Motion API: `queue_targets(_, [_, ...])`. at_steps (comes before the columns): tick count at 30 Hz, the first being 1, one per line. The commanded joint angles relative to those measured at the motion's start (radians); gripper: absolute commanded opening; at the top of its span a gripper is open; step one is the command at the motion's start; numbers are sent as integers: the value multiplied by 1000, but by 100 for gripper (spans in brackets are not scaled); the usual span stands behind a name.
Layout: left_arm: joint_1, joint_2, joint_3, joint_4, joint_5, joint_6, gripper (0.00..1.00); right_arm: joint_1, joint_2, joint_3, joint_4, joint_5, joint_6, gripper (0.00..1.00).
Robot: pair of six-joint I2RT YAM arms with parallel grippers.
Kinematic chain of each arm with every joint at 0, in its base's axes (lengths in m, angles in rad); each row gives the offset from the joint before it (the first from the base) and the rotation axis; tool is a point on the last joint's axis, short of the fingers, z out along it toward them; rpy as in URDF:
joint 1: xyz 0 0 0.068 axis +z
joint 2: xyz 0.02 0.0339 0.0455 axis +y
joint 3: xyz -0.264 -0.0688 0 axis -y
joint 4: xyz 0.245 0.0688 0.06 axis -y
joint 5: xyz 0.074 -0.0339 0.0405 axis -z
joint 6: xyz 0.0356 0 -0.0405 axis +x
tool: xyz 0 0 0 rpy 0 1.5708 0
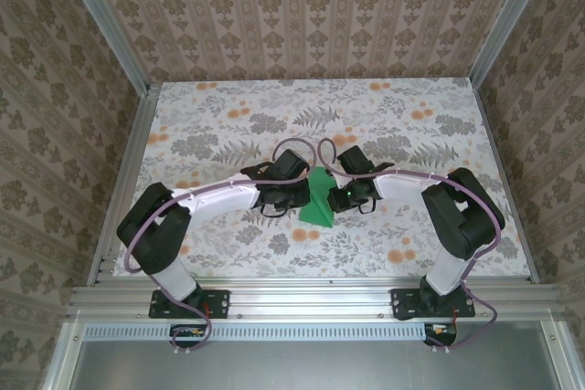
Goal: Fold a paper plane with a square sheet of paper (pick it up from the middle)
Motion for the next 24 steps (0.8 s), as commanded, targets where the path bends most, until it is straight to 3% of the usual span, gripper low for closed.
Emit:
queue_targets(1, [21,56,33,107,43,-46,6,-4,44,-5,-52,24,11,9])
queue_targets(12, [35,168,70,243,127,-101,6,-4,45,-11,-45,19,13,9])
queue_targets(24, [34,226,13,231,82,-122,5,-4,54,-7,-47,19,11,9])
